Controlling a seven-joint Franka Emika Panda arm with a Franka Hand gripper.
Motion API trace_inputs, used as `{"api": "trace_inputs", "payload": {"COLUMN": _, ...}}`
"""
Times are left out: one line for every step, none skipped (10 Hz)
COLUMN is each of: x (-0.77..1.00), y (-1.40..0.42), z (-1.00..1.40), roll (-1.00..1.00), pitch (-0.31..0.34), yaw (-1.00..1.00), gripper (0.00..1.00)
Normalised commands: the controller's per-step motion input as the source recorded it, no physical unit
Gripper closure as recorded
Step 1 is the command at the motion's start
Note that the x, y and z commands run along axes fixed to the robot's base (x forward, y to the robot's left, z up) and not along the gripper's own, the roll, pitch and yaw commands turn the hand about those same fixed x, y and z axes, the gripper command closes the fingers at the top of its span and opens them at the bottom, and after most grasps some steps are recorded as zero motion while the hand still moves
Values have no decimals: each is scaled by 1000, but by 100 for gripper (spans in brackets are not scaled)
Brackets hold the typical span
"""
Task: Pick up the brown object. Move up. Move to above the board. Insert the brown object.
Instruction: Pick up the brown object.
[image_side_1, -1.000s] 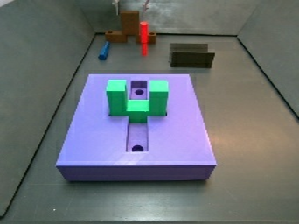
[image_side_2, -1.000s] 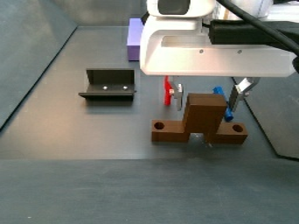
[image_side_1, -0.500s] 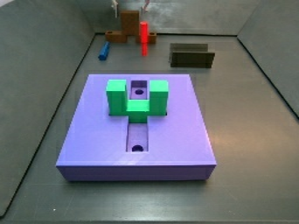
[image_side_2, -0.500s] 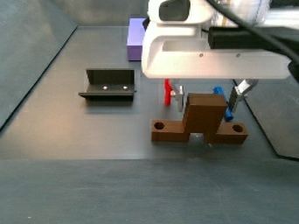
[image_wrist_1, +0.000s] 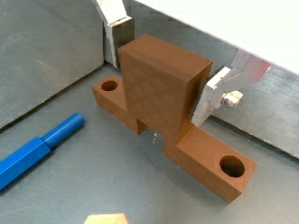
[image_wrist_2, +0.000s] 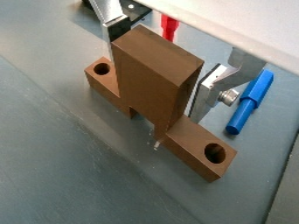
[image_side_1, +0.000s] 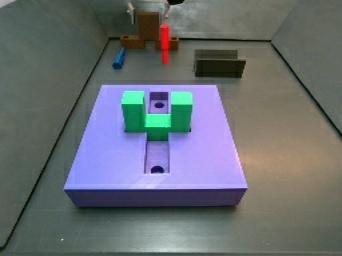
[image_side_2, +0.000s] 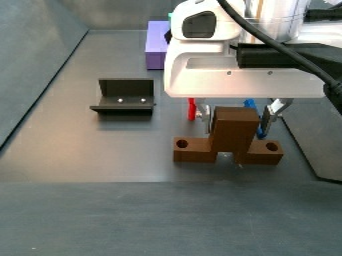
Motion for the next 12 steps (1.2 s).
{"api": "trace_inputs", "payload": {"x": 0, "y": 0, "z": 0, "roll": 0, "pitch": 0, "yaw": 0, "gripper": 100}}
{"api": "trace_inputs", "payload": {"x": 0, "y": 0, "z": 0, "roll": 0, "pitch": 0, "yaw": 0, "gripper": 100}}
{"api": "trace_inputs", "payload": {"x": 0, "y": 0, "z": 0, "roll": 0, "pitch": 0, "yaw": 0, "gripper": 100}}
{"api": "trace_inputs", "payload": {"x": 0, "y": 0, "z": 0, "roll": 0, "pitch": 0, "yaw": 0, "gripper": 100}}
{"api": "trace_inputs", "payload": {"x": 0, "y": 0, "z": 0, "roll": 0, "pitch": 0, "yaw": 0, "gripper": 100}}
{"api": "trace_inputs", "payload": {"x": 0, "y": 0, "z": 0, "roll": 0, "pitch": 0, "yaw": 0, "gripper": 100}}
{"api": "trace_inputs", "payload": {"x": 0, "y": 0, "z": 0, "roll": 0, "pitch": 0, "yaw": 0, "gripper": 100}}
{"api": "trace_inputs", "payload": {"x": 0, "y": 0, "z": 0, "roll": 0, "pitch": 0, "yaw": 0, "gripper": 100}}
{"api": "trace_inputs", "payload": {"x": 0, "y": 0, "z": 0, "roll": 0, "pitch": 0, "yaw": 0, "gripper": 100}}
{"api": "trace_inputs", "payload": {"x": 0, "y": 0, "z": 0, "roll": 0, "pitch": 0, "yaw": 0, "gripper": 100}}
{"api": "trace_inputs", "payload": {"x": 0, "y": 0, "z": 0, "roll": 0, "pitch": 0, "yaw": 0, "gripper": 100}}
{"api": "trace_inputs", "payload": {"x": 0, "y": 0, "z": 0, "roll": 0, "pitch": 0, "yaw": 0, "gripper": 100}}
